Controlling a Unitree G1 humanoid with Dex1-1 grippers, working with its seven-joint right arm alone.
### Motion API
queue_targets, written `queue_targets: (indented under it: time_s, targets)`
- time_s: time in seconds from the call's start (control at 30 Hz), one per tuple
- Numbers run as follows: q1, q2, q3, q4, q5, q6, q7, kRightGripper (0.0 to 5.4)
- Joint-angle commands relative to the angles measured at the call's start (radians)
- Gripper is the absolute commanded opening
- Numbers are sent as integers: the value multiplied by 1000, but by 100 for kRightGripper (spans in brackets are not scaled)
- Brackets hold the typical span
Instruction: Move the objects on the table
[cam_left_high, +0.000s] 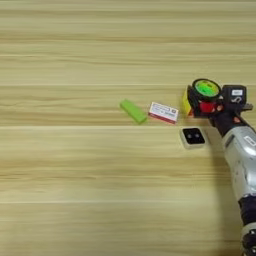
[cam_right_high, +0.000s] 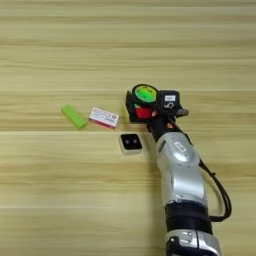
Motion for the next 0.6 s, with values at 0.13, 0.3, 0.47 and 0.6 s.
queue_targets:
  time_s: [0.13,0.3,0.47,0.6]
  targets:
    - [117,-3,27,-317,-8,66,-29,533]
    - [259,46,71,-479,4,127,-32,533]
    - [357,97,130,-582,2,147,-34,533]
    - [398,123,162,-595,-8,157,-44,533]
